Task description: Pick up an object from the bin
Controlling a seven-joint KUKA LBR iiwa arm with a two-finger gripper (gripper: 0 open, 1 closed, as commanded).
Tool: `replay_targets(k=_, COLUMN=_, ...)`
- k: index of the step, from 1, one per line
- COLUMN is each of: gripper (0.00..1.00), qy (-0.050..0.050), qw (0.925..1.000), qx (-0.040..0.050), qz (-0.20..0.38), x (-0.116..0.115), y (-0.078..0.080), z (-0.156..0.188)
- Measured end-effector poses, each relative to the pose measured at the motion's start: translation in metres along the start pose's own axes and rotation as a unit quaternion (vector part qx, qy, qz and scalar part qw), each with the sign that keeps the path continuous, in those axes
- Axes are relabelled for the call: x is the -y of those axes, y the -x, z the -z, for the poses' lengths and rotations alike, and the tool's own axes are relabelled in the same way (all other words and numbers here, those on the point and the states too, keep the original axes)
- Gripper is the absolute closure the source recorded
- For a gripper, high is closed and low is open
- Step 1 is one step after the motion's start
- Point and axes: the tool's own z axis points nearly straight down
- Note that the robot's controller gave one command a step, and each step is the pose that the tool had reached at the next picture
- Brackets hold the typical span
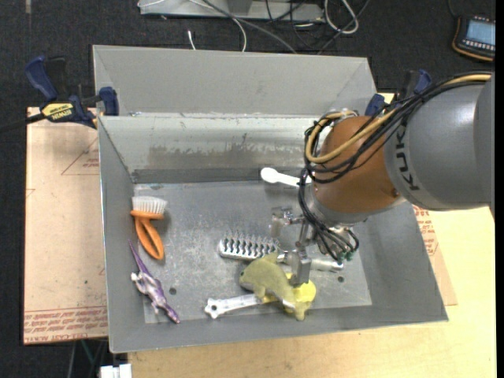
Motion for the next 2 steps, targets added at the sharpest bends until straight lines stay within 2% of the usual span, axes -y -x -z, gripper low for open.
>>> replay_targets(k=1, gripper=0.00, qy=0.001, qw=0.9957, qx=-0.0043, qz=-0.092, x=-0.045, y=-0.001, z=0.000)
replay_targets(k=2, gripper=0.00, qy=0.000, qw=0.9973, qx=0.0020, qz=-0.074, x=-0.021, y=-0.012, z=-0.029)
